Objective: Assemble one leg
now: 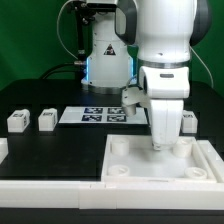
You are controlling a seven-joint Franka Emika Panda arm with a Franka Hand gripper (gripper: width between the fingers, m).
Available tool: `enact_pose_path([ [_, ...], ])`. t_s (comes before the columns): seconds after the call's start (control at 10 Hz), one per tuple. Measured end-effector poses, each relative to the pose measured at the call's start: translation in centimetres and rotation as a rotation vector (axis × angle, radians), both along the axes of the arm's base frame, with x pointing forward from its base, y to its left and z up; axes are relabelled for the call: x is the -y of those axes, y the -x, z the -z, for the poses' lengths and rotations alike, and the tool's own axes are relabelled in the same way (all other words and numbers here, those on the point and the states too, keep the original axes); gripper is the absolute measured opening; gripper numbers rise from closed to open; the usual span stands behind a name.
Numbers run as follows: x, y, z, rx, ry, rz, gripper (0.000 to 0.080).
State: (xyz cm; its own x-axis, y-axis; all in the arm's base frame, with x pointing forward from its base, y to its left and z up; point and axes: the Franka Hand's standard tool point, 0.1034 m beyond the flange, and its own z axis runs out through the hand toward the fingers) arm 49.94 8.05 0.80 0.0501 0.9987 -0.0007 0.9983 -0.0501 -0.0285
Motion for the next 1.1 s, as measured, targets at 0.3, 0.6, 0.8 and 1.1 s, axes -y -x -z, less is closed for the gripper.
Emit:
enact_pose_path([
  [0.3, 0.11, -0.03, 0.01, 0.001, 0.000, 0.000, 0.0060],
  [0.6, 0.18, -0.01, 0.06, 0.000, 0.001, 0.001, 0.0440],
  [0.8, 0.22, -0.01, 0.08, -0.001, 0.001, 0.002, 0.0567],
  [1.1, 0.28, 0.00, 0.10, -0.001, 0.001, 0.003, 0.0644],
])
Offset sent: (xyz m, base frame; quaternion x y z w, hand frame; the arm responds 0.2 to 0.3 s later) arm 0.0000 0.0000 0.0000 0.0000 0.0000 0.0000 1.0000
